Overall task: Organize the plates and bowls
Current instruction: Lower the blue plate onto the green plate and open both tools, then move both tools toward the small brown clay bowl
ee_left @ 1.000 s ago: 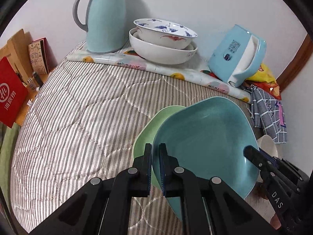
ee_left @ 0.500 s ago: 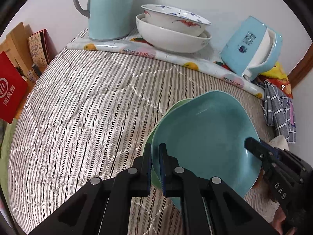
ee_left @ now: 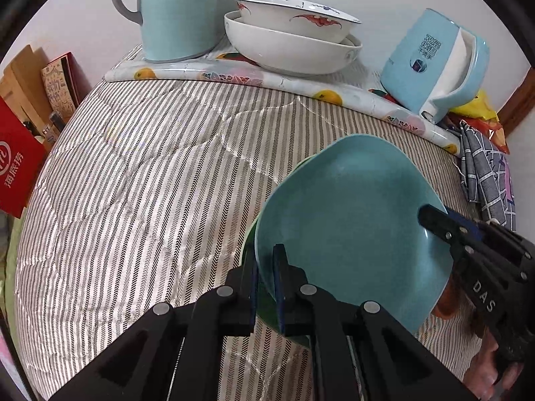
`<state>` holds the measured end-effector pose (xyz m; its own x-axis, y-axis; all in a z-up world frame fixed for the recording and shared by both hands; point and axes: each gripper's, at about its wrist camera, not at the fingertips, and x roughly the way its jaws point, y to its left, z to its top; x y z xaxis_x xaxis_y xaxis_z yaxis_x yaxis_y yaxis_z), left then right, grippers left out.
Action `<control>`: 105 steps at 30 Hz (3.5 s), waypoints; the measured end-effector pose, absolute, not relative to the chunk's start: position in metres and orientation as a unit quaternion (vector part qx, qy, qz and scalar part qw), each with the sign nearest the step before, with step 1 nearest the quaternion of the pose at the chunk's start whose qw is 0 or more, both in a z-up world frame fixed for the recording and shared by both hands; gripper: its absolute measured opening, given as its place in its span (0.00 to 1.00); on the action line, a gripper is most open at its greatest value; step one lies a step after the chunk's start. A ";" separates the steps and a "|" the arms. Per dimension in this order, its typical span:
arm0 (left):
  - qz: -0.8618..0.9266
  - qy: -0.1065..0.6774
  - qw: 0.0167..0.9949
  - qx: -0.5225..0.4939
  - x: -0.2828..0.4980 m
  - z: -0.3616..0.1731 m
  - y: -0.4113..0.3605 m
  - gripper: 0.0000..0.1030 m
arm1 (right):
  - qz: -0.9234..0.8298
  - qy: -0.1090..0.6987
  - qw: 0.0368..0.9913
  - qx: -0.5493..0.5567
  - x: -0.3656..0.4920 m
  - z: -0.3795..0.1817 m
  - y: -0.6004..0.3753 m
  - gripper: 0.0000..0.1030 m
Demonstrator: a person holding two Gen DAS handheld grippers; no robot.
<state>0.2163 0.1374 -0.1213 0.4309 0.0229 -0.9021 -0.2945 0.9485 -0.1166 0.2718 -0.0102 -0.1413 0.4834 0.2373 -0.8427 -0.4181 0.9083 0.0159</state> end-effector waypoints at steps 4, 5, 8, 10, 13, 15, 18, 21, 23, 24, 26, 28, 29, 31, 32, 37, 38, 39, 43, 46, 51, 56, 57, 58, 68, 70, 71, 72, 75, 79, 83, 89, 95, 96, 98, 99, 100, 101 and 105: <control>0.090 0.528 0.835 -0.127 0.218 -0.121 0.138 0.10 | 0.196 0.477 0.851 -0.105 0.277 -0.144 -0.007 0.13; 0.089 0.528 0.835 -0.128 0.218 -0.121 0.138 0.10 | 0.197 0.476 0.851 -0.107 0.277 -0.145 -0.006 0.14; 0.086 0.528 0.835 -0.130 0.217 -0.121 0.139 0.10 | 0.193 0.473 0.852 -0.115 0.274 -0.145 -0.007 0.21; 0.086 0.527 0.835 -0.130 0.215 -0.120 0.139 0.11 | 0.188 0.469 0.855 -0.117 0.271 -0.143 -0.009 0.21; 0.084 0.527 0.835 -0.135 0.213 -0.118 0.139 0.11 | 0.189 0.470 0.855 -0.112 0.268 -0.143 -0.014 0.21; 0.082 0.526 0.836 -0.135 0.211 -0.116 0.138 0.12 | 0.187 0.472 0.854 -0.111 0.267 -0.144 -0.016 0.21; 0.080 0.522 0.840 -0.126 0.208 -0.113 0.135 0.13 | 0.184 0.471 0.857 -0.099 0.266 -0.146 -0.020 0.21; 0.075 0.521 0.841 -0.123 0.204 -0.110 0.133 0.13 | 0.185 0.470 0.858 -0.086 0.268 -0.146 -0.021 0.21; 0.073 0.521 0.842 -0.122 0.203 -0.109 0.132 0.13 | 0.184 0.469 0.860 -0.088 0.268 -0.145 -0.018 0.21; 0.071 0.521 0.842 -0.123 0.203 -0.108 0.132 0.13 | 0.184 0.466 0.861 -0.091 0.268 -0.144 -0.016 0.21; 0.069 0.520 0.842 -0.130 0.201 -0.106 0.134 0.13 | 0.182 0.461 0.863 -0.098 0.267 -0.141 -0.012 0.21; 0.068 0.517 0.843 -0.135 0.199 -0.104 0.135 0.13 | 0.182 0.455 0.866 -0.098 0.264 -0.137 -0.011 0.21; 0.068 0.516 0.843 -0.135 0.198 -0.103 0.135 0.13 | 0.183 0.453 0.867 -0.095 0.263 -0.134 -0.012 0.22; 0.078 0.516 0.843 -0.129 0.197 -0.101 0.135 0.17 | 0.182 0.450 0.870 -0.087 0.260 -0.129 -0.016 0.23; 0.083 0.516 0.844 -0.125 0.196 -0.100 0.134 0.19 | 0.180 0.449 0.871 -0.085 0.258 -0.127 -0.018 0.23; 0.081 0.512 0.846 -0.127 0.192 -0.098 0.134 0.23 | 0.172 0.449 0.873 -0.081 0.248 -0.122 -0.030 0.24; 0.083 0.513 0.845 -0.126 0.191 -0.098 0.134 0.23 | 0.170 0.449 0.873 -0.080 0.247 -0.122 -0.032 0.24; 0.084 0.514 0.844 -0.126 0.190 -0.098 0.133 0.23 | 0.169 0.449 0.874 -0.078 0.244 -0.121 -0.034 0.24; 0.082 0.512 0.846 -0.125 0.185 -0.095 0.130 0.23 | 0.165 0.448 0.876 -0.073 0.233 -0.119 -0.043 0.25; 0.077 0.500 0.854 -0.124 0.179 -0.089 0.125 0.23 | 0.159 0.445 0.879 -0.066 0.226 -0.115 -0.052 0.33; 0.067 0.497 0.857 -0.121 0.173 -0.082 0.113 0.23 | 0.147 0.437 0.886 -0.055 0.211 -0.107 -0.072 0.35; 0.057 0.487 0.864 -0.112 0.168 -0.071 0.095 0.23 | 0.129 0.429 0.893 -0.039 0.197 -0.099 -0.099 0.45; 0.055 0.486 0.865 -0.109 0.166 -0.070 0.091 0.23 | 0.123 0.428 0.895 -0.031 0.193 -0.097 -0.107 0.45; 0.053 0.484 0.867 -0.107 0.166 -0.069 0.087 0.23 | 0.120 0.428 0.895 -0.025 0.191 -0.096 -0.113 0.47; 0.042 0.464 0.881 -0.081 0.162 -0.059 0.038 0.23 | 0.059 0.410 0.910 0.007 0.163 -0.083 -0.180 0.52; 0.045 0.457 0.885 -0.075 0.161 -0.058 0.030 0.23 | 0.056 0.407 0.912 0.021 0.157 -0.083 -0.194 0.52; 0.048 0.455 0.886 -0.071 0.161 -0.058 0.025 0.23 | 0.054 0.405 0.912 0.026 0.154 -0.083 -0.200 0.52; 0.049 0.453 0.888 -0.069 0.161 -0.057 0.021 0.23 | 0.047 0.404 0.913 0.030 0.151 -0.083 -0.208 0.52; 0.061 0.442 0.894 -0.051 0.160 -0.056 0.008 0.23 | 0.034 0.403 0.914 0.035 0.145 -0.085 -0.227 0.52; 0.076 0.438 0.895 -0.032 0.165 -0.059 -0.005 0.23 | 0.023 0.405 0.914 0.031 0.138 -0.088 -0.242 0.52; 0.076 0.441 0.894 -0.025 0.168 -0.066 -0.017 0.23 | 0.007 0.410 0.912 0.016 0.135 -0.097 -0.255 0.52; 0.073 0.464 0.882 -0.029 0.176 -0.083 -0.032 0.23 | -0.001 0.419 0.908 0.005 0.130 -0.108 -0.268 0.52; 0.072 0.484 0.872 -0.027 0.181 -0.096 -0.044 0.23 | 0.003 0.428 0.904 0.009 0.129 -0.119 -0.278 0.52; 0.073 0.487 0.870 -0.029 0.182 -0.098 -0.046 0.23 | 0.004 0.428 0.904 0.009 0.129 -0.121 -0.279 0.52; 0.073 0.489 0.869 -0.035 0.183 -0.100 -0.047 0.23 | 0.003 0.427 0.904 0.008 0.129 -0.124 -0.280 0.52; 0.072 0.489 0.869 -0.038 0.183 -0.101 -0.048 0.23 | 0.004 0.428 0.904 0.007 0.130 -0.127 -0.281 0.52; 0.071 0.489 0.868 -0.042 0.183 -0.102 -0.049 0.23 | 0.005 0.428 0.904 0.007 0.131 -0.128 -0.282 0.53; 0.072 0.491 0.867 -0.045 0.183 -0.103 -0.049 0.24 | 0.006 0.430 0.903 0.010 0.132 -0.131 -0.283 0.55; 0.059 0.491 0.866 -0.072 0.186 -0.107 -0.048 0.39 | 0.011 0.434 0.900 0.034 0.135 -0.139 -0.293 0.57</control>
